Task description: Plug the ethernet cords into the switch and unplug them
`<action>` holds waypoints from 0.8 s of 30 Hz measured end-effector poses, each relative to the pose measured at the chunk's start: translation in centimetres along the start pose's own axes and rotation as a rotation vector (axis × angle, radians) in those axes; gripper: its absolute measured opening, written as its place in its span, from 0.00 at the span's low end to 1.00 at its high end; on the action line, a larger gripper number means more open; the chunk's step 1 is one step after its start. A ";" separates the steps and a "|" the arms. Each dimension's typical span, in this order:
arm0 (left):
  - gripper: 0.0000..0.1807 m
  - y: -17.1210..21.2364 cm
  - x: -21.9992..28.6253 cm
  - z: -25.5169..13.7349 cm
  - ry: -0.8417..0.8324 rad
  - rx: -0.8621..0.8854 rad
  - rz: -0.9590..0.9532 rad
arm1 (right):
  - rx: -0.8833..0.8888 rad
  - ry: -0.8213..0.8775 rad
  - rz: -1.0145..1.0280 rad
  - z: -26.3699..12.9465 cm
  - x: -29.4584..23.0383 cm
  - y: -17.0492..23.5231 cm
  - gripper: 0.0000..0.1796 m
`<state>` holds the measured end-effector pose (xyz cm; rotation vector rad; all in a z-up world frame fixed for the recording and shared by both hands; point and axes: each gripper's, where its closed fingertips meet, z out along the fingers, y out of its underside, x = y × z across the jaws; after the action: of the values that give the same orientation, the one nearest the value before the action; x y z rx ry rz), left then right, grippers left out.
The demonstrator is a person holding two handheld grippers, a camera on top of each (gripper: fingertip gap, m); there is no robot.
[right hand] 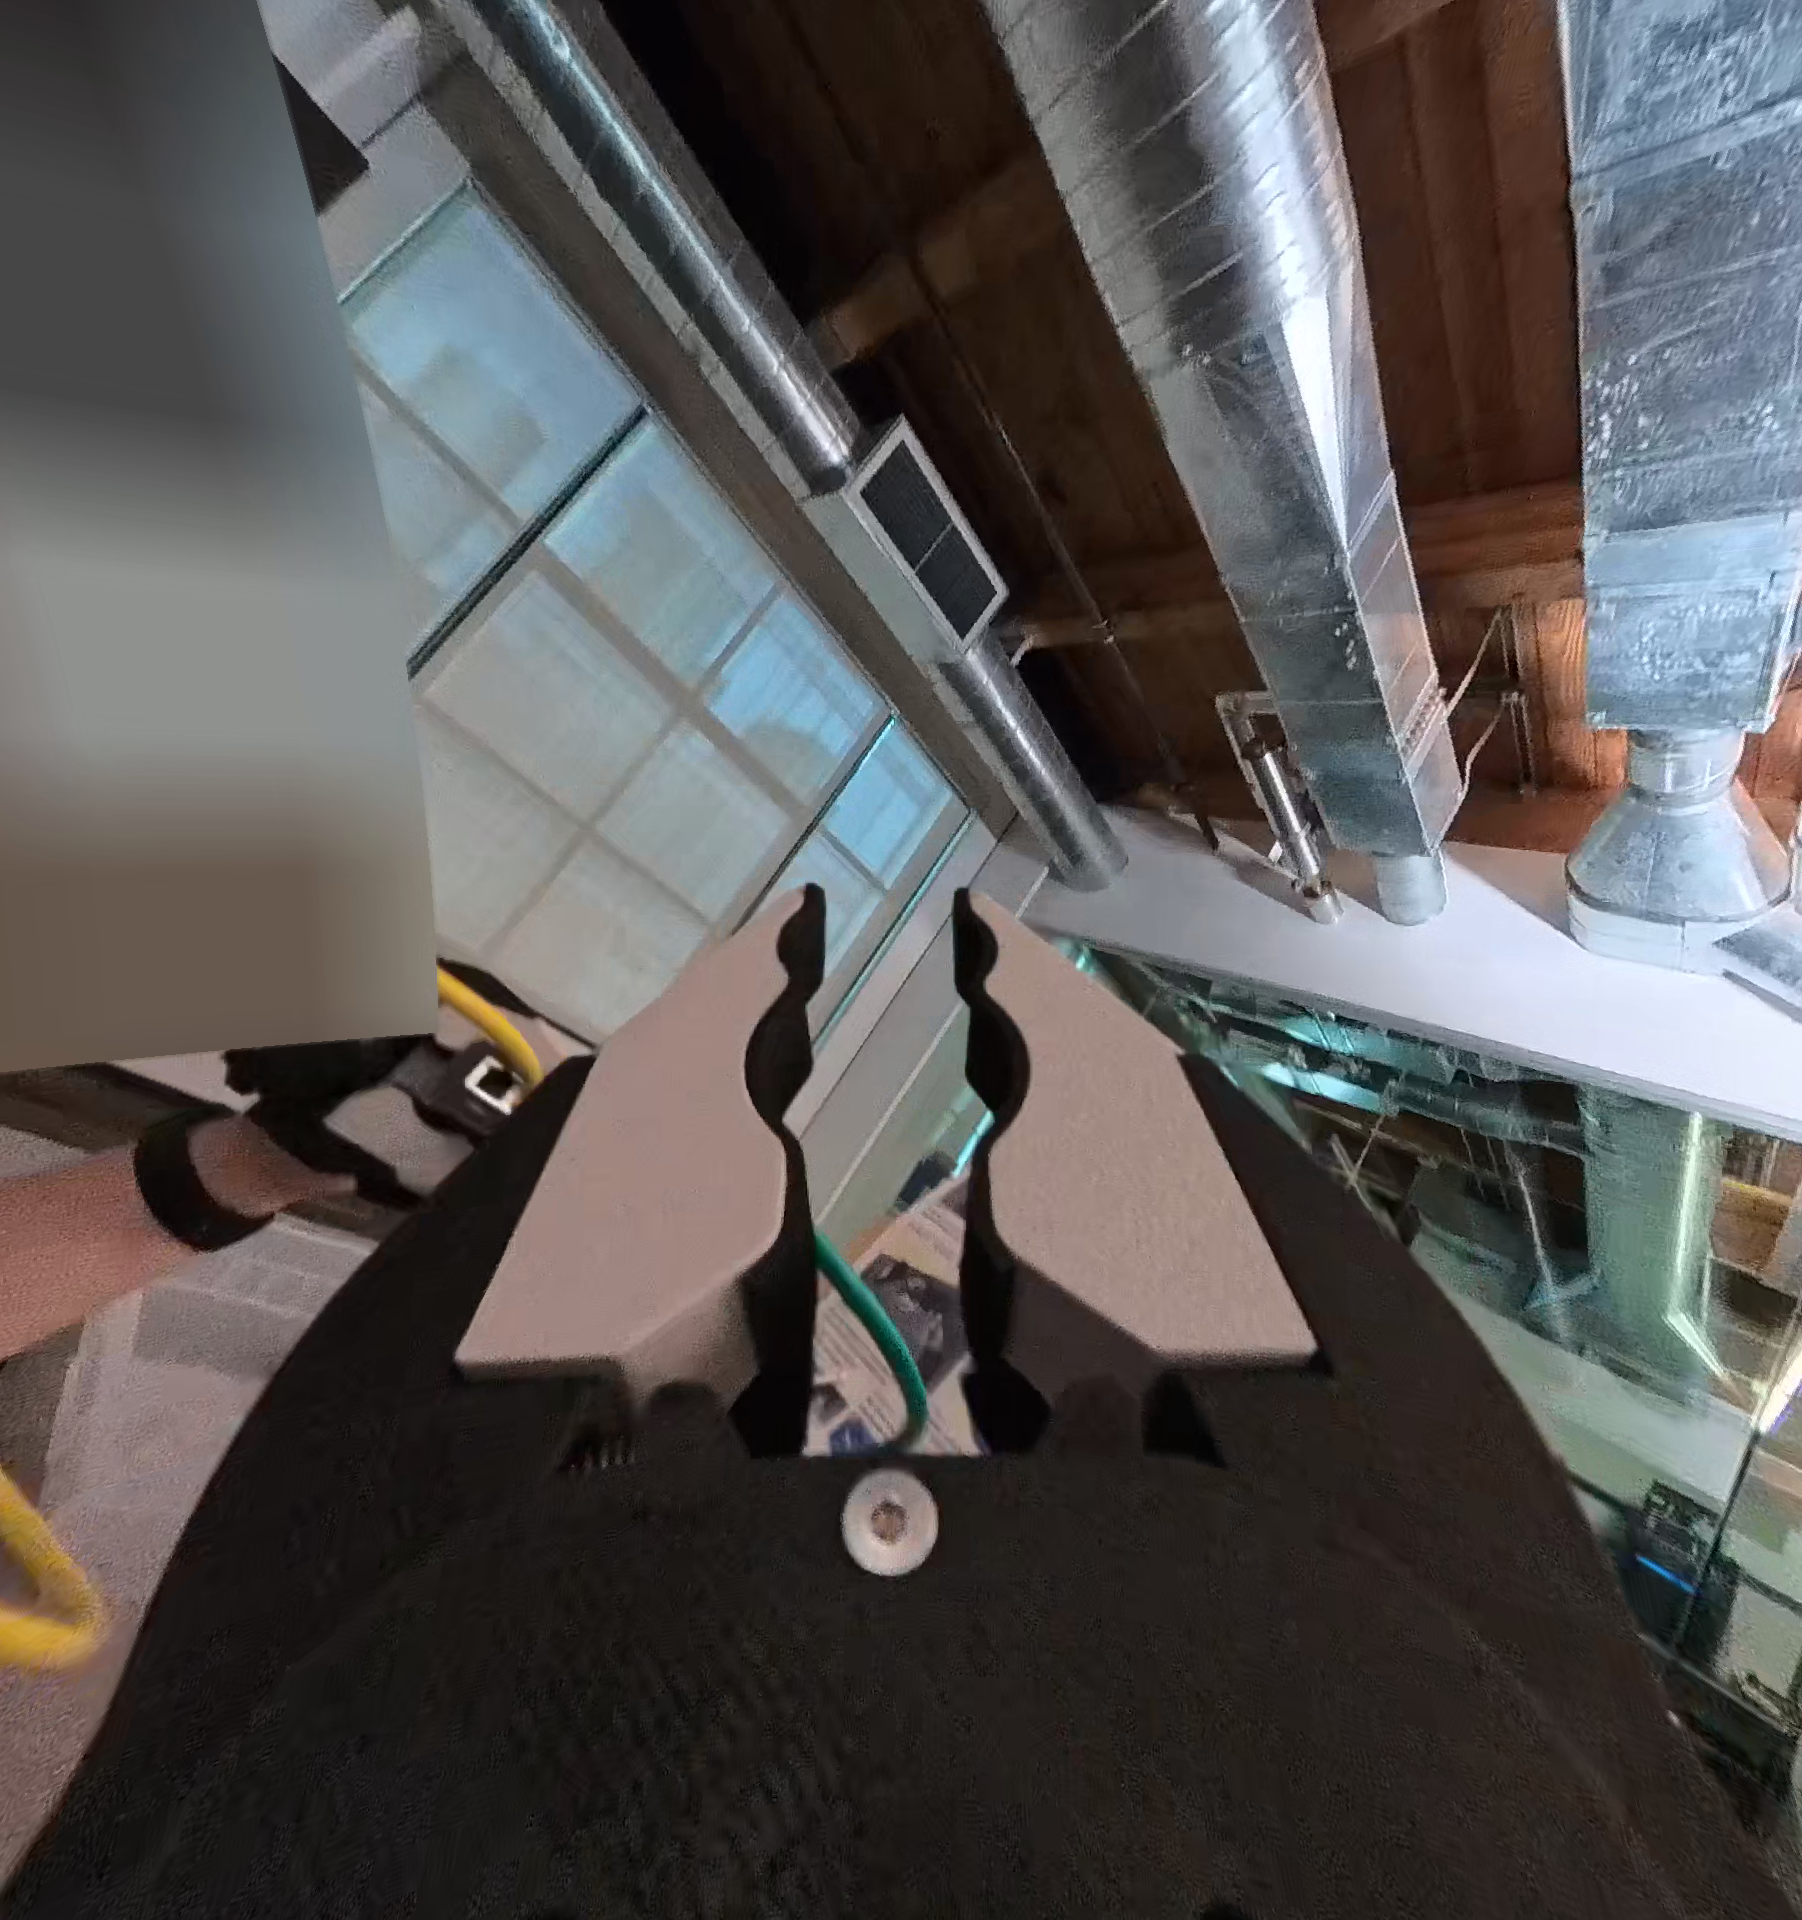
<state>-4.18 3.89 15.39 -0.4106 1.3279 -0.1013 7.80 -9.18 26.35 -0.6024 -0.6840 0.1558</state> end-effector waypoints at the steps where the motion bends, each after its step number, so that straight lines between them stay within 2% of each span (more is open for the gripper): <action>1: 0.19 -0.8 0.2 -0.1 0.016 0.050 -0.022 | -0.055 -0.003 -0.007 0.2 0.3 1.6 0.14; 3: 0.19 -2.1 0.5 -0.4 0.043 0.126 -0.056 | -0.199 -0.041 -0.067 1.2 -0.6 5.3 0.19; 7: 0.19 -2.7 1.1 -0.6 0.085 0.166 -0.063 | -0.349 -0.178 -0.240 2.8 -4.5 9.4 0.18; 10: 0.19 -2.9 1.3 -0.7 0.104 0.192 -0.078 | -0.421 -0.190 -0.256 2.9 -4.7 11.1 0.18; 13: 0.19 -3.8 1.4 -1.1 0.126 0.263 -0.127 | -0.452 -0.127 -0.243 2.9 -3.5 11.6 0.17; 15: 0.18 -4.7 1.5 -1.4 0.169 0.321 -0.193 | -0.481 -0.204 -0.212 2.7 -4.8 12.6 0.19; 18: 0.19 -5.7 1.9 -1.7 0.226 0.389 -0.277 | -0.437 -0.398 -0.073 3.4 -9.0 13.0 0.29; 21: 0.19 -6.2 1.9 -1.9 0.270 0.445 -0.363 | -0.349 -0.499 -0.037 4.2 -11.8 12.1 0.27; 24: 0.19 -6.2 2.0 -1.9 0.323 0.470 -0.444 | -0.357 -0.582 0.003 4.1 -13.5 12.3 0.28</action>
<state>-4.50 -2.93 15.33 -0.2853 1.4548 -0.8634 -4.50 -1.57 14.50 -0.9124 -1.2912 0.2170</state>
